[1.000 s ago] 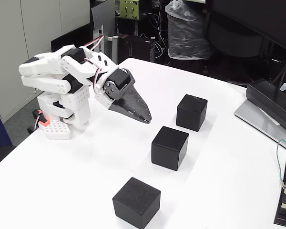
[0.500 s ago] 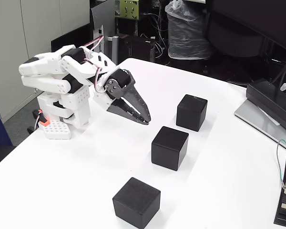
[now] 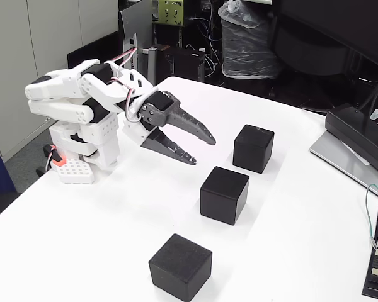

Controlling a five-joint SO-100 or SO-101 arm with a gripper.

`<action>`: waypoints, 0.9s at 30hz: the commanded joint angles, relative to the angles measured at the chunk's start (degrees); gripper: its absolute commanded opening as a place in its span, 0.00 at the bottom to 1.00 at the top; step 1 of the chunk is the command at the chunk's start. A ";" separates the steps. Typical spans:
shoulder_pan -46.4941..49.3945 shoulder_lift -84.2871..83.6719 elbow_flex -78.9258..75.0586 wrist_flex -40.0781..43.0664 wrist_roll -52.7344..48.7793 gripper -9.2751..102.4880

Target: Stack the 3 blocks

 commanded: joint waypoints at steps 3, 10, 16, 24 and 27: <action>-0.26 -0.18 -1.23 0.35 -0.53 0.34; -0.35 -0.26 -10.46 12.66 -2.99 0.34; -0.44 -0.26 -17.23 18.37 -6.86 0.34; -0.44 -0.26 -17.75 18.81 -7.65 0.34; -0.44 -0.26 -19.78 18.72 -7.56 0.34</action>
